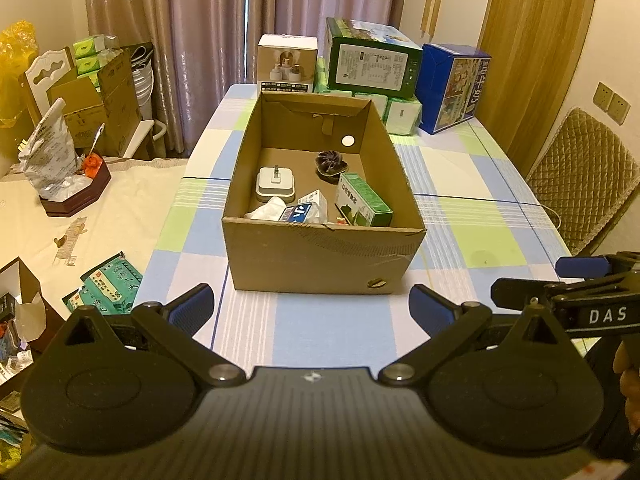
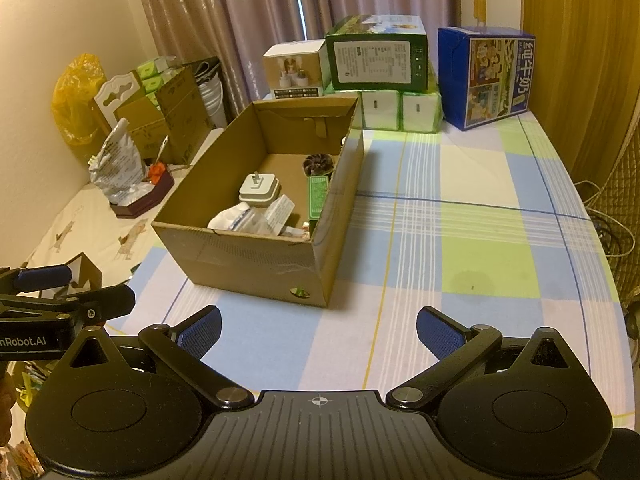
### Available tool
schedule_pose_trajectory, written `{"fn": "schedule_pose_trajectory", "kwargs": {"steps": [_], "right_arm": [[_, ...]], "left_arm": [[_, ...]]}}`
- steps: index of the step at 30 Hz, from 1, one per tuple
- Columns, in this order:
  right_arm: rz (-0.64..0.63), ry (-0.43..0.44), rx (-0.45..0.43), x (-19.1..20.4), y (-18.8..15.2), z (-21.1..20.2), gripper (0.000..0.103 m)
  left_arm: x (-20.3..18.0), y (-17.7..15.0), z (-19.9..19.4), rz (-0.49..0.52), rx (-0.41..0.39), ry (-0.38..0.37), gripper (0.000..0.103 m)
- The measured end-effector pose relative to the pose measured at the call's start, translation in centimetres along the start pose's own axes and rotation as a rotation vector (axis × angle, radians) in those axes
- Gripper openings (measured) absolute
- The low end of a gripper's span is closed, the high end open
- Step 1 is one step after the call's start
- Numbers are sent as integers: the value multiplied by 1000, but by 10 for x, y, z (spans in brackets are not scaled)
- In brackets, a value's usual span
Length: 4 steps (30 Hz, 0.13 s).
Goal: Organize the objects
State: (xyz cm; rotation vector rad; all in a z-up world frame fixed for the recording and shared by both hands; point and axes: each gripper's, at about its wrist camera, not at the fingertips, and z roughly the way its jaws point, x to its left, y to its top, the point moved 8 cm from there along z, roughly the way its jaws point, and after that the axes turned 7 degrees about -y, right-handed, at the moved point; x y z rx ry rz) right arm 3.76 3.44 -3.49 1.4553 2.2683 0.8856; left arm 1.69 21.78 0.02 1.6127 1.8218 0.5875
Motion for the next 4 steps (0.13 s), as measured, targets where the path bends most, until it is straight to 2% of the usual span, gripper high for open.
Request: {"fn": "schedule_pose_trajectory", "kwargs": {"steps": [4], "right_arm": [[1, -2, -1, 0, 0, 0, 101]], "left_arm": [[0, 1, -1, -7, -13, 3, 102]]}}
